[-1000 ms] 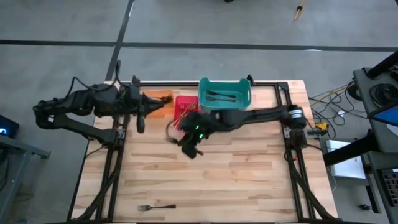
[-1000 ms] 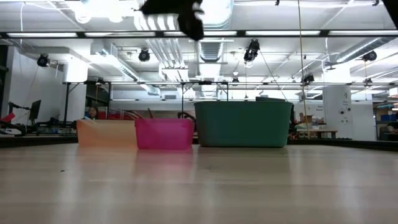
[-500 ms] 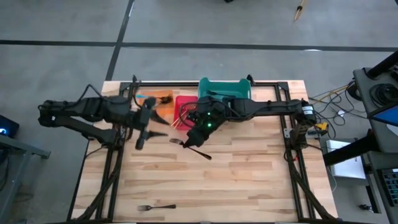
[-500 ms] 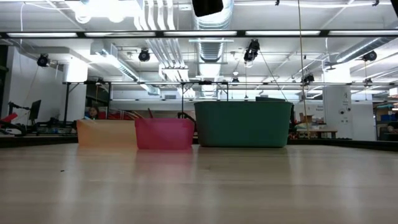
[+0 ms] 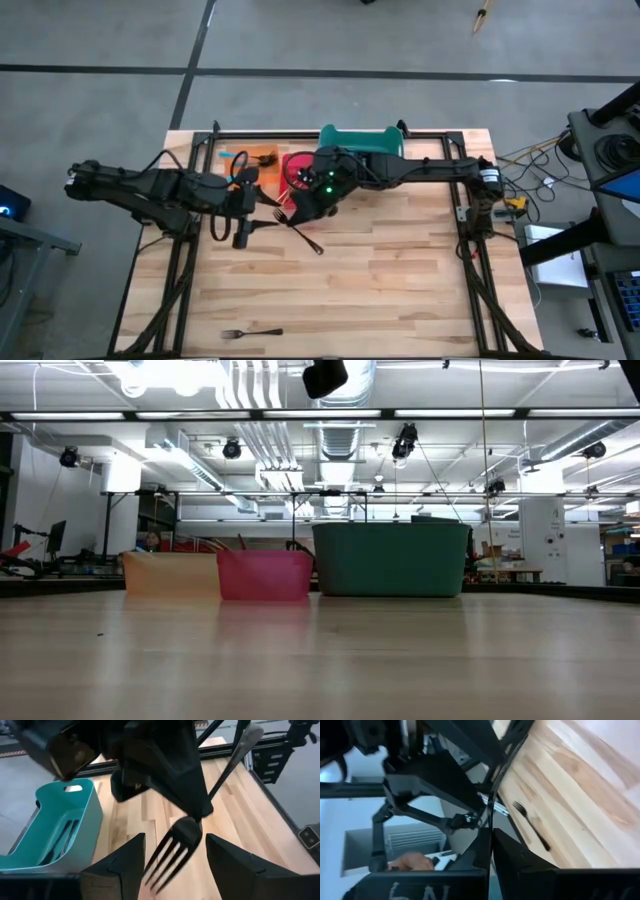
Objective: Sort silverware by color (type)
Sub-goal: Put the black fork into the green bin
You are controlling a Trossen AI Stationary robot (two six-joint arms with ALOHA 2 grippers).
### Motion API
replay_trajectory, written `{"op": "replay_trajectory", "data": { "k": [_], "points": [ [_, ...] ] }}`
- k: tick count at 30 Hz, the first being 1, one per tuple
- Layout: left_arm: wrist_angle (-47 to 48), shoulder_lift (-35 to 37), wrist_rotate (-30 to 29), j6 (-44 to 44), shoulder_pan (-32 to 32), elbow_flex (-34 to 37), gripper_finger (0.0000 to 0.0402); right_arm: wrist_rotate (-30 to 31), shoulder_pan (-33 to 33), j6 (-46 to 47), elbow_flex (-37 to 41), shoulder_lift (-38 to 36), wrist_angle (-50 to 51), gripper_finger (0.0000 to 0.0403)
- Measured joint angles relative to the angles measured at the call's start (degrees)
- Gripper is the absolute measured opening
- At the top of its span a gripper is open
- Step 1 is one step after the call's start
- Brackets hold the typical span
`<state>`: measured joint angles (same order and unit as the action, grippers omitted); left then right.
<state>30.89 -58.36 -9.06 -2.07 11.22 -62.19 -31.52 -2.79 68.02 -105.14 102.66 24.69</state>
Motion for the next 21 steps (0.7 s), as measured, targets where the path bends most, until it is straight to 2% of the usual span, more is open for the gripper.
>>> {"op": "replay_trajectory", "data": {
  "k": [9, 12, 16, 21],
  "points": [
    [3.1, 0.2, 0.6, 0.0, 0.0, 0.0, 0.0146, 0.0, -0.2, 4.2, 0.0, 2.4, -9.8, 0.0006],
    [3.2, 0.2, 0.8, 0.0, 0.0, 0.0, 0.0103, 0.0, -0.3, 3.9, 0.0, 3.0, -10.0, 0.0007],
    [3.7, 0.3, 1.0, 0.1, 0.0, 0.0, 0.0017, 0.3, -0.4, 3.1, 0.0, 3.5, -10.7, 0.0009],
    [5.1, 0.3, 1.0, 1.8, 0.0, 0.0, 0.0003, 1.7, -0.7, 0.1, 0.0, 3.6, -10.2, 0.0009]
  ]
}}
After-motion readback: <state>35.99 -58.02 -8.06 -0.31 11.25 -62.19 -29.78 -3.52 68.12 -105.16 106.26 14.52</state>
